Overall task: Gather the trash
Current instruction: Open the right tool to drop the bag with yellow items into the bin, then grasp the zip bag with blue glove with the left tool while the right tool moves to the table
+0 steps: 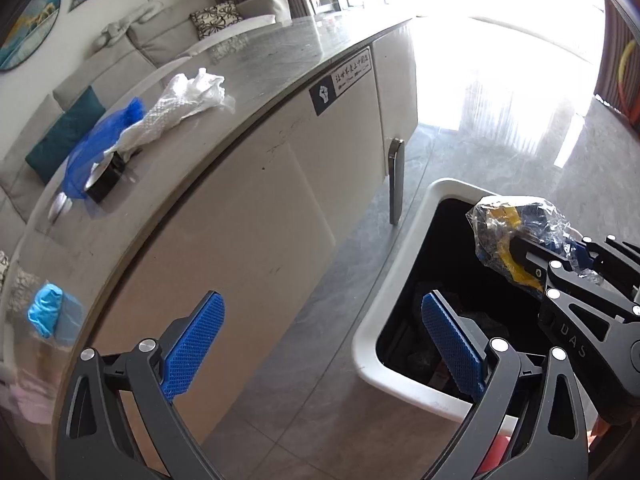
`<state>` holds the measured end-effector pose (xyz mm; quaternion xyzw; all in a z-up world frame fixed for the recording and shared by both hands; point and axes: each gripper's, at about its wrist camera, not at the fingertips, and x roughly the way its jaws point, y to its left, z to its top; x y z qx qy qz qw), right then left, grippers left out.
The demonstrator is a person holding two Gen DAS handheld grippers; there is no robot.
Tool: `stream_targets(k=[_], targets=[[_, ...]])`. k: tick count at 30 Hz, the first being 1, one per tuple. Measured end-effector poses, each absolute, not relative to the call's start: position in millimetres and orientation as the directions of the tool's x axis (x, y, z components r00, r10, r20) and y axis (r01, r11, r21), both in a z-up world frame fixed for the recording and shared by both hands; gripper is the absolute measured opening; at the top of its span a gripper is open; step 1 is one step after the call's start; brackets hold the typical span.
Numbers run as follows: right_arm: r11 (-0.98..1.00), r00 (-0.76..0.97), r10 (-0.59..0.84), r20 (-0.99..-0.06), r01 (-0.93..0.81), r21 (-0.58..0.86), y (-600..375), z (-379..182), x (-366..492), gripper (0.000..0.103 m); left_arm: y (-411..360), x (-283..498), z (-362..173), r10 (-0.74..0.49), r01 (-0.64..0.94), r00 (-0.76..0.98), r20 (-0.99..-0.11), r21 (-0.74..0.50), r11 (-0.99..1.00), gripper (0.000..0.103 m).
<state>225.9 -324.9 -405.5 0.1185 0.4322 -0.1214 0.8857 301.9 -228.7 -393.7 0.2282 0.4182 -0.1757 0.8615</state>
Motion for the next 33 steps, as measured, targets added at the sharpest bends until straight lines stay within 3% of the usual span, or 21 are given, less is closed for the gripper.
stream_targets(k=[17, 18, 20, 21, 22, 29, 33], targets=[[0.959, 0.385, -0.076, -0.92, 0.281, 0.039, -313, -465, 247, 0.026, -222, 308, -387, -0.142, 0.488, 0.581, -0.802, 0.204, 0.849, 0.099], [0.961, 0.381, -0.075, -0.921, 0.275, 0.035, -312, -466, 247, 0.029, -222, 309, -387, -0.142, 0.487, 0.581, -0.801, 0.203, 0.85, 0.099], [0.96, 0.376, -0.084, -0.923, 0.277, 0.026, -311, -468, 246, 0.055, -222, 310, -387, -0.142, 0.487, 0.579, -0.803, 0.201, 0.85, 0.099], [0.961, 0.373, -0.083, -0.924, 0.276, 0.025, -311, -468, 246, 0.081, -223, 310, -387, -0.143, 0.488, 0.578, -0.803, 0.201, 0.849, 0.099], [0.961, 0.382, -0.089, -0.92, 0.275, 0.021, -311, -467, 246, 0.091, -222, 310, -387, -0.142, 0.488, 0.579, -0.803, 0.202, 0.849, 0.099], [0.96, 0.386, -0.111, -0.916, 0.28, 0.002, -313, -466, 246, 0.092, -221, 310, -385, -0.143, 0.484, 0.578, -0.803, 0.197, 0.853, 0.099], [0.952, 0.474, -0.164, -0.865, 0.305, -0.013, -315, -440, 242, 0.093, -214, 308, -374, -0.153, 0.47, 0.603, -0.783, 0.194, 0.861, 0.099]])
